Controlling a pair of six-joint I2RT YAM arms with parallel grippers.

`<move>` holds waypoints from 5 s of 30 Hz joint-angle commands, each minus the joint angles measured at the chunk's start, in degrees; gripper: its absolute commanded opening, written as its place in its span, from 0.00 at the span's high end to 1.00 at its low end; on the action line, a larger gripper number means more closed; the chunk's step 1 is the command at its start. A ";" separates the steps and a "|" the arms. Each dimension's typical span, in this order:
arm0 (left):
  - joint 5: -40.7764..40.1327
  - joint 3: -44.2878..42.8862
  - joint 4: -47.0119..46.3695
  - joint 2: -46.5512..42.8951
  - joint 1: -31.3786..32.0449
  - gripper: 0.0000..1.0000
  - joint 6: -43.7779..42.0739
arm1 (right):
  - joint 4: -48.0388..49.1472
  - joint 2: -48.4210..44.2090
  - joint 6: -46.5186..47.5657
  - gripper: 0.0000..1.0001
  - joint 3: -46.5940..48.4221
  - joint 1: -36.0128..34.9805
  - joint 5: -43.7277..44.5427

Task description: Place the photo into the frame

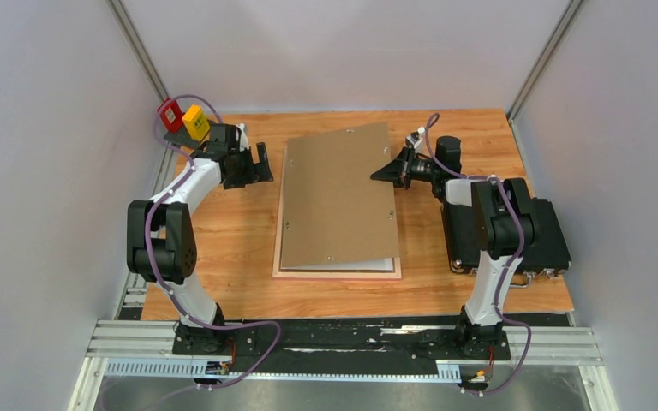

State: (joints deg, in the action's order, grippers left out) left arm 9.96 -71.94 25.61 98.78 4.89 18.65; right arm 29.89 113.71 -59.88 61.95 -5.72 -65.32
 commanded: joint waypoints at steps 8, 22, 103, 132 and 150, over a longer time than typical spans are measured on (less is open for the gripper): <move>-0.80 -0.65 0.30 -3.39 -1.00 0.00 -2.11 | 8.40 0.72 -4.19 1.00 -0.02 -1.69 1.79; -0.35 -0.58 0.59 -3.62 -1.26 0.00 -2.03 | 8.26 0.29 -3.50 1.00 -1.57 -1.67 2.31; 1.29 -0.30 1.11 -3.16 -1.37 0.00 -1.88 | 5.44 -0.57 -0.97 1.00 -2.39 -0.43 1.25; 1.51 -0.24 1.20 -2.65 -1.45 0.01 -2.05 | 4.65 2.68 -0.55 1.00 -0.28 -1.44 0.72; 1.58 -0.36 1.46 -2.43 -1.41 0.01 -2.13 | 4.21 3.89 -0.47 1.00 0.49 -2.25 0.59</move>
State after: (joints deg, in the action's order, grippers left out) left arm 11.09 -71.94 27.62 98.04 3.92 17.45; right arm 31.88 117.38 -59.75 59.75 -7.44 -62.06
